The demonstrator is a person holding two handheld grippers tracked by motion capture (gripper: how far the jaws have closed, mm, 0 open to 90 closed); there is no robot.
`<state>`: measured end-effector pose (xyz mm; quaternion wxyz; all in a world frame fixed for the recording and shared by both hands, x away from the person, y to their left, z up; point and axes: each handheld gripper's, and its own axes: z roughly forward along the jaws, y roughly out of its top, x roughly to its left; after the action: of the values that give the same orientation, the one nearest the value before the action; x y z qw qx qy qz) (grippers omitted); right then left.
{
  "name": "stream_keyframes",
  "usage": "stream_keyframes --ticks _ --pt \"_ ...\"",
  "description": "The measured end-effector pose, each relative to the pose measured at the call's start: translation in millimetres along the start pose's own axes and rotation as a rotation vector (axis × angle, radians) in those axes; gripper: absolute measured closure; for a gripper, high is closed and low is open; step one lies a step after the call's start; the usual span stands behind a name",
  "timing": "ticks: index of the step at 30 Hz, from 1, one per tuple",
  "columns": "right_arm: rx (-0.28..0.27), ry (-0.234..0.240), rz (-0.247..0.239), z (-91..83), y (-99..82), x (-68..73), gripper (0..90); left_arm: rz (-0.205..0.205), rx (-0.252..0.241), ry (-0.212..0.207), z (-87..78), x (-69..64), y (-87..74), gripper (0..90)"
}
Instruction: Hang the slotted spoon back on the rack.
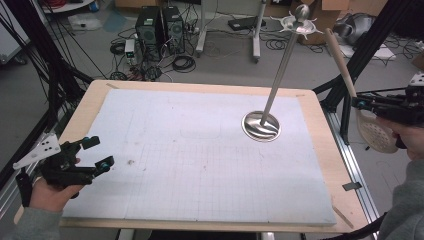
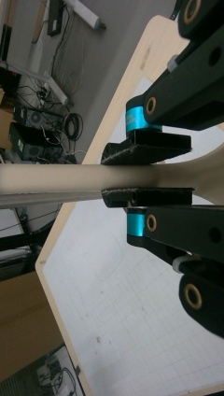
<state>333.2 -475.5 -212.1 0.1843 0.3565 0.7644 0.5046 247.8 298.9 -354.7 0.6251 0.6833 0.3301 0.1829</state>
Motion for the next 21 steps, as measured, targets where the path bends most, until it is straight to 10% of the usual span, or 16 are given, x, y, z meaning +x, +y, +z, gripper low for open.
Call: stream_keyframes --ticks 21 --pt "0.002 0.033 0.0 23.7 -3.9 5.7 77.8 0.001 0.005 0.001 1.0 -0.4 -0.9 7.9"
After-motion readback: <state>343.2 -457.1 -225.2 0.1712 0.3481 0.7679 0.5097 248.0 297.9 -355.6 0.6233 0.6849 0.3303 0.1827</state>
